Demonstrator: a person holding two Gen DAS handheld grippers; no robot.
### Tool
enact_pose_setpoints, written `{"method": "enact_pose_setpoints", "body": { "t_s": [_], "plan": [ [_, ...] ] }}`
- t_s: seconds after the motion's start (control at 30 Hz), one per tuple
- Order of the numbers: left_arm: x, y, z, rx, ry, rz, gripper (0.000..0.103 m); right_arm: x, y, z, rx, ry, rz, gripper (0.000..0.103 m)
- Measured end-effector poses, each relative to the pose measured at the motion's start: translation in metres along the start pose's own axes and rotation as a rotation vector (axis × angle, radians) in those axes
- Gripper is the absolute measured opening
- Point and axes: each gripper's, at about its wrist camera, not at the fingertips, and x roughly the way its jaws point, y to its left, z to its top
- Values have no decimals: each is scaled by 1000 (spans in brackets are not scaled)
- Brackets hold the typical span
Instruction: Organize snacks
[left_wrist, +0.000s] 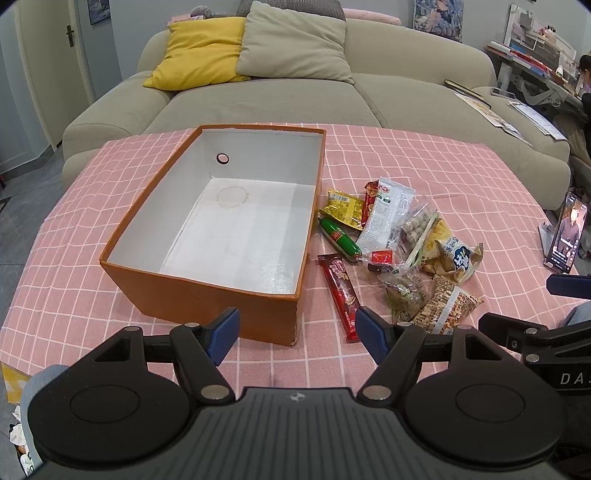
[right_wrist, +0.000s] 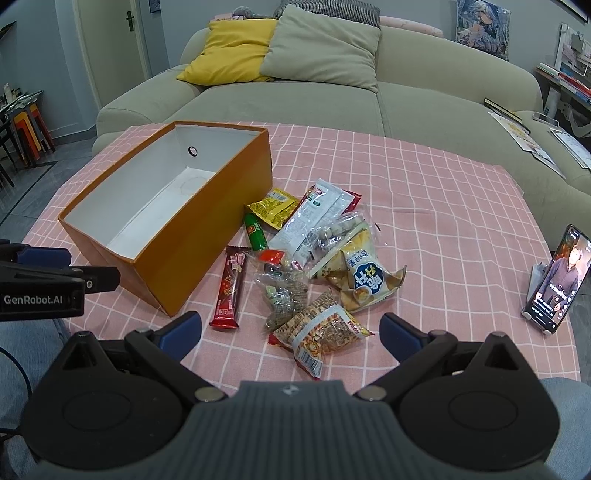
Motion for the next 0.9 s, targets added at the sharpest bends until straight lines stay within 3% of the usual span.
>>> {"method": "enact_pose_setpoints", "body": {
  "t_s": [0.67, 0.9],
  "plan": [
    [-1, 1, 0, -8, 0, 1, 84, 1, 2, -1, -5, 0, 3, 99],
    [-3, -7, 1, 27, -6, -80, 80, 5, 4, -2, -25, 11, 23, 98]
  ]
}}
